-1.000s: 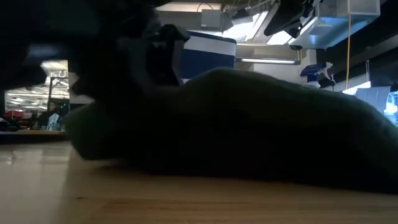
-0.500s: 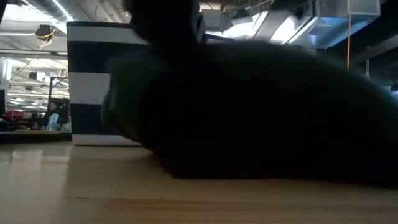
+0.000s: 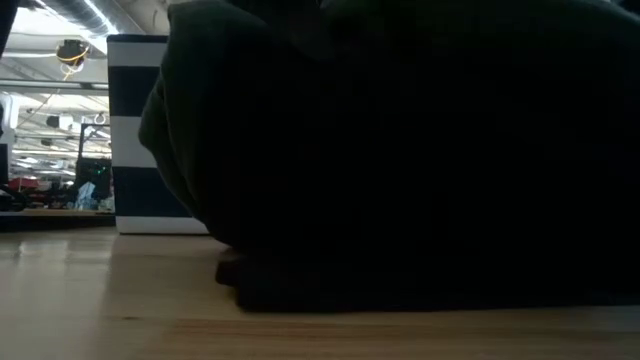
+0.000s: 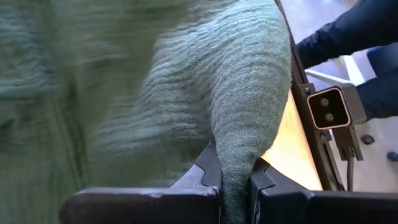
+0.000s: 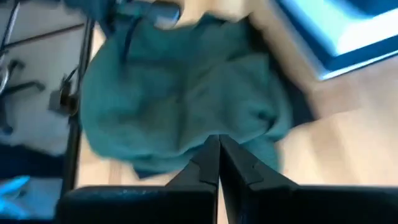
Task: Fold Laundry from Bin
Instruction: Put the folded green polo shirt into the blue bin
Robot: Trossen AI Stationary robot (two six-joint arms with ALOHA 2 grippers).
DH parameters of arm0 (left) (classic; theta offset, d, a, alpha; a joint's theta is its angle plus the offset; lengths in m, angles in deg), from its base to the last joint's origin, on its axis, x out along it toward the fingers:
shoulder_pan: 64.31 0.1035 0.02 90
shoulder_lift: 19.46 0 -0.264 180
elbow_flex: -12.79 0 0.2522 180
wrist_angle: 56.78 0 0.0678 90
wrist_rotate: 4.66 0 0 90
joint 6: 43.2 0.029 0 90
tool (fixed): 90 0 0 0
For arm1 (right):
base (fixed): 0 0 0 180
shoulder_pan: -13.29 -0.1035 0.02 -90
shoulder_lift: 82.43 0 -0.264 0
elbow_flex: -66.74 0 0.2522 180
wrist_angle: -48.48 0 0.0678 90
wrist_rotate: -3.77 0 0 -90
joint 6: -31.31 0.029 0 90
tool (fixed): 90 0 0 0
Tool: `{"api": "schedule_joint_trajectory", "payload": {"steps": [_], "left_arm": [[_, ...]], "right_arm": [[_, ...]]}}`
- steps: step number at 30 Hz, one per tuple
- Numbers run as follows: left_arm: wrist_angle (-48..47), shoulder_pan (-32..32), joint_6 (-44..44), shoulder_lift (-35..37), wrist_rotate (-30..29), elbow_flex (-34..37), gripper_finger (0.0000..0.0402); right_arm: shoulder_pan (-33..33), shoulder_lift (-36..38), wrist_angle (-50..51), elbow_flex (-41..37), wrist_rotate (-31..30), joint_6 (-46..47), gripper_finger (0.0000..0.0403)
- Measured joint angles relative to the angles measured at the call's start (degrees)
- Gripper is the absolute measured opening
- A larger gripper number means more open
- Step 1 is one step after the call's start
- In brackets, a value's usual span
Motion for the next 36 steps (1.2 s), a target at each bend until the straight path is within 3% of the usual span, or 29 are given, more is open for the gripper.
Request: {"api": "schedule_joint_trajectory", "payload": {"steps": [3, 9, 16, 23, 26, 31, 36], "left_arm": [[-0.1, 0.7, 0.7, 0.0, 1.5, 0.0, 0.0005], [-0.5, 3.0, 0.3, 0.0, 8.7, 0.0, 0.0005], [-0.7, 6.0, -1.1, 0.0, 14.6, 0.0, 0.0005], [-0.9, 8.3, -2.6, 0.0, 19.7, 0.0, 0.0005], [-1.0, 9.2, -2.7, 0.0, 21.4, 0.0, 0.0005], [-1.0, 11.1, -5.5, 0.0, 22.1, 0.0, 0.0005], [-0.7, 12.8, -8.0, 0.0, 22.1, 0.0, 0.0005]], "right_arm": [[-5.5, -0.3, -2.6, -4.3, -0.7, 2.6, 0.0004], [-19.5, -0.8, -17.0, -13.7, -13.2, 6.2, 0.0003], [-27.4, -9.8, -43.2, -24.5, -11.7, 8.4, 0.0036], [-29.1, -19.1, -59.2, -24.8, -11.5, 9.0, 0.0153], [-29.0, -21.6, -59.4, -23.7, -12.2, 8.8, 0.0220], [-28.9, -23.4, -59.1, -21.8, -19.9, 6.0, 0.0315], [-25.1, -25.2, -55.2, -18.9, -24.1, 5.8, 0.0364]]}}
